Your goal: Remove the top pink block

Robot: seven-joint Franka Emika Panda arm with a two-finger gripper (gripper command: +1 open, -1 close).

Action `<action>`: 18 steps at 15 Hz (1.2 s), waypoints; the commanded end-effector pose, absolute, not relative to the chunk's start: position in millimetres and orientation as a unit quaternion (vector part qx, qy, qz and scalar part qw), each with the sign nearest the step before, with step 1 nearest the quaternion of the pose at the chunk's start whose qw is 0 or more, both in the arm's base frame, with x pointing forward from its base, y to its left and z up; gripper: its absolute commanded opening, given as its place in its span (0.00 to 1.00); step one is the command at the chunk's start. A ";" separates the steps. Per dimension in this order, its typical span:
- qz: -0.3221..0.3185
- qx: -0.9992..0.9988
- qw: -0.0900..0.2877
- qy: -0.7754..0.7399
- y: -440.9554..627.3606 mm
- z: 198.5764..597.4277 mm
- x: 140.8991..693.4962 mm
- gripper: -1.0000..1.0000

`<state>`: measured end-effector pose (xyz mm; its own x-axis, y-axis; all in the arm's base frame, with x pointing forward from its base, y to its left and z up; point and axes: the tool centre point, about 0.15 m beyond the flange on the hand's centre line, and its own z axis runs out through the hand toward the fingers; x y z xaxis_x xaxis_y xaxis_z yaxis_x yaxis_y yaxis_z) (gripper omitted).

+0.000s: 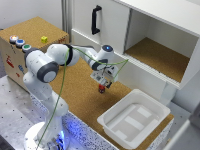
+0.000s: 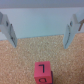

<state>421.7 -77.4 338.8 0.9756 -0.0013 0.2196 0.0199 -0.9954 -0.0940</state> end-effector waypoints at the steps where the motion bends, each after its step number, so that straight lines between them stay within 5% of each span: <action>1: -0.103 -0.995 0.016 -0.008 -113.8 359.7 399.8 1.00; 4: -0.065 -0.998 -0.010 0.000 -157.5 338.2 404.9 1.00; 8: -0.054 -0.998 0.019 0.021 -200.9 310.5 410.0 1.00; 9: -0.052 -0.998 0.030 0.028 -203.8 300.1 411.7 0.00; 14: -0.033 -0.997 0.063 0.005 -195.0 249.9 423.3 0.00; 18: -0.040 -0.996 0.074 -0.002 -176.5 251.1 422.2 0.00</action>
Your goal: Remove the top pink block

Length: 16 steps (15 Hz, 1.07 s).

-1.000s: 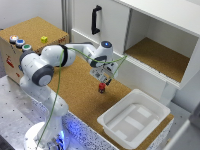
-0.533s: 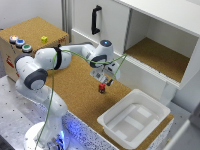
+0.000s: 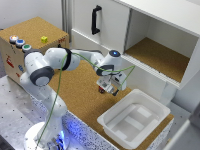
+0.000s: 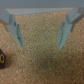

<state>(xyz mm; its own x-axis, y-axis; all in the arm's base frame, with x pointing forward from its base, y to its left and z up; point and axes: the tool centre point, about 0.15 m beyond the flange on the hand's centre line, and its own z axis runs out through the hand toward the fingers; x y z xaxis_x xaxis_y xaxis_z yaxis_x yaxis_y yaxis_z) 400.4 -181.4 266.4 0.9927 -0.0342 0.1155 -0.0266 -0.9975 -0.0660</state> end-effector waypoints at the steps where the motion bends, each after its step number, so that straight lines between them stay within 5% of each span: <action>1: -0.042 -0.996 0.081 -0.008 -166.0 252.5 421.2 0.00; 16: -0.006 -0.975 0.150 -0.162 19.3 251.9 383.5 0.00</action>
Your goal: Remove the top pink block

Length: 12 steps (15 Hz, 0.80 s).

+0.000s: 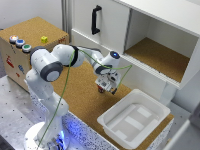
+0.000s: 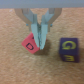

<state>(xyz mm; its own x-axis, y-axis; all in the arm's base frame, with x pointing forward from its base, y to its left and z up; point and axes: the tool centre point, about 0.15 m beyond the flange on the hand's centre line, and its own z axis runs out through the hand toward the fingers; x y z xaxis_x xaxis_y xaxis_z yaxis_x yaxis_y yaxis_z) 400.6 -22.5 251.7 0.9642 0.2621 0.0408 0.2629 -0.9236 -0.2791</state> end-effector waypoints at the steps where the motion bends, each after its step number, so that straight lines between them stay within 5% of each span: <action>1: -0.005 -0.976 0.150 -0.156 16.1 251.8 383.6 0.00; 6: -0.028 -0.984 0.127 -0.120 -13.1 267.1 389.9 0.00; 7: -0.038 -0.987 0.113 -0.110 -20.3 273.1 390.7 1.00; 12: -0.063 -0.992 0.075 -0.082 -58.8 284.7 388.4 1.00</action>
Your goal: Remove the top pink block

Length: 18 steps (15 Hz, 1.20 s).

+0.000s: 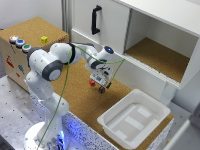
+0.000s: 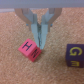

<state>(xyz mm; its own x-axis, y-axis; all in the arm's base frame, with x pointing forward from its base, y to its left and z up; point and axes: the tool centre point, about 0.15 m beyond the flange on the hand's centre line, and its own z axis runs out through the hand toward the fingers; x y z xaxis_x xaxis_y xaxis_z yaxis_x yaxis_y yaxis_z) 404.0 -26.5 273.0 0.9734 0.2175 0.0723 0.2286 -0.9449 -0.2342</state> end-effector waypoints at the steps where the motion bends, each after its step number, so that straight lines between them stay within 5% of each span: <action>1: -0.060 -0.993 0.071 -0.075 -65.4 281.5 389.3 1.00; 6: -0.039 -0.996 0.050 -0.058 -91.9 251.8 402.9 1.00; 10: -0.037 -0.997 -0.014 -0.063 -75.5 228.1 412.2 1.00; 18: -0.020 -0.999 -0.019 0.024 -58.1 202.9 415.2 1.00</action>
